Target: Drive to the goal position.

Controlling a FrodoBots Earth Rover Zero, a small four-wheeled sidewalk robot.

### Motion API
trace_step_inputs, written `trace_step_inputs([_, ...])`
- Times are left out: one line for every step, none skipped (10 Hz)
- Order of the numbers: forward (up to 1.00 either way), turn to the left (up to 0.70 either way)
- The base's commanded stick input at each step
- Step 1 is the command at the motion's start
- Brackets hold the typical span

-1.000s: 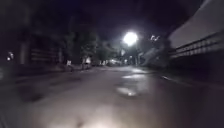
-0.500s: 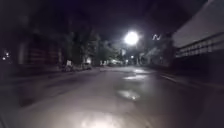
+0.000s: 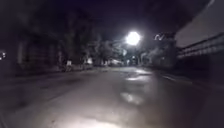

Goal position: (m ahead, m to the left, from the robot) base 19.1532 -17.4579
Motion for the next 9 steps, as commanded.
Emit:
trace_step_inputs([0.5, 0.0])
trace_step_inputs([0.5, 0.0])
trace_step_inputs([0.5, 0.0])
trace_step_inputs([0.5, 0.0])
trace_step_inputs([0.5, 0.0])
trace_step_inputs([0.5, -0.16])
trace_step_inputs([0.5, -0.41])
trace_step_inputs([0.5, -0.5])
trace_step_inputs([0.5, -0.5])
